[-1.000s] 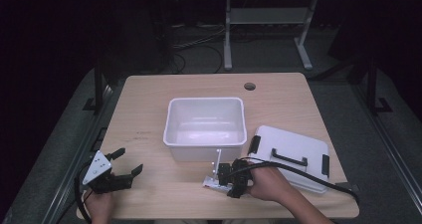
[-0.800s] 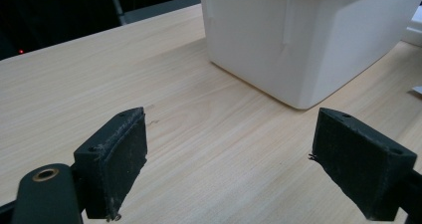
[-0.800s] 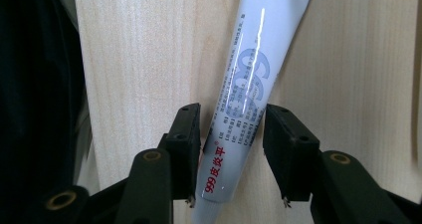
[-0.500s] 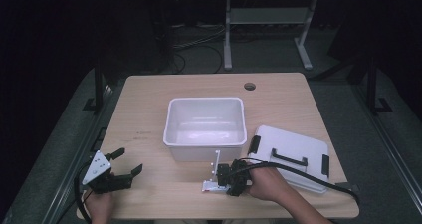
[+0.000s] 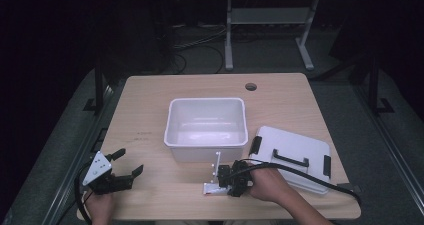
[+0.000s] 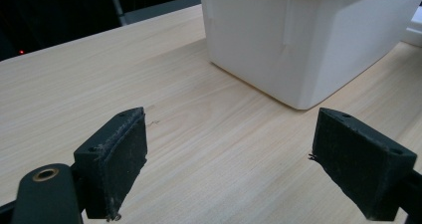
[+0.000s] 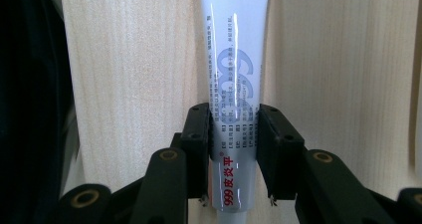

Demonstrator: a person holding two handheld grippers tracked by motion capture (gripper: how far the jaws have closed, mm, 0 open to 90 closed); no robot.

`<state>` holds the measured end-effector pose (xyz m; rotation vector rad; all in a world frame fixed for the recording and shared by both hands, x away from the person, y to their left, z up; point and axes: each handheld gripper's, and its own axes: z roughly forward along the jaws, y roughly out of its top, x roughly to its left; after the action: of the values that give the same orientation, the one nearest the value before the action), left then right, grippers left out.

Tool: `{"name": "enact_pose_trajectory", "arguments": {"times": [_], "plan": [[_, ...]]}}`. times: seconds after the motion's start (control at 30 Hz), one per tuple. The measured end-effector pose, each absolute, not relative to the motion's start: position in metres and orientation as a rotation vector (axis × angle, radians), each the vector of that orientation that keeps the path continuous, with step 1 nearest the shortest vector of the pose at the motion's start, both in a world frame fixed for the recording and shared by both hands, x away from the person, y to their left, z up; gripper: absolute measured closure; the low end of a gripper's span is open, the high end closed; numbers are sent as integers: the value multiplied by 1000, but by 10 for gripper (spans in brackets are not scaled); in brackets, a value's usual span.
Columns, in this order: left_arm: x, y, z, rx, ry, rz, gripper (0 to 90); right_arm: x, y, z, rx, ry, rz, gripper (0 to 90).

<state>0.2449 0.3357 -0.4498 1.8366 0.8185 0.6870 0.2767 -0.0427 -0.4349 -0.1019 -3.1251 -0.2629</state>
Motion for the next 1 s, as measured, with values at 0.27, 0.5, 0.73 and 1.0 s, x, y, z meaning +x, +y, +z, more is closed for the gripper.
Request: {"name": "enact_pose_trajectory", "arguments": {"times": [0.27, 0.5, 0.73, 1.0], "plan": [[245, 335, -450, 1835, 819, 688, 135, 278, -43, -435, -93, -3115, -263, 678], [245, 336, -450, 1835, 818, 687, 135, 278, -43, -435, -84, -3117, -270, 683], [245, 336, -450, 1836, 818, 688, 135, 277, -44, -431, -76, -3120, -272, 684], [245, 335, -450, 1837, 817, 687, 135, 275, -45, -423, -62, -3139, -256, 685]]}}
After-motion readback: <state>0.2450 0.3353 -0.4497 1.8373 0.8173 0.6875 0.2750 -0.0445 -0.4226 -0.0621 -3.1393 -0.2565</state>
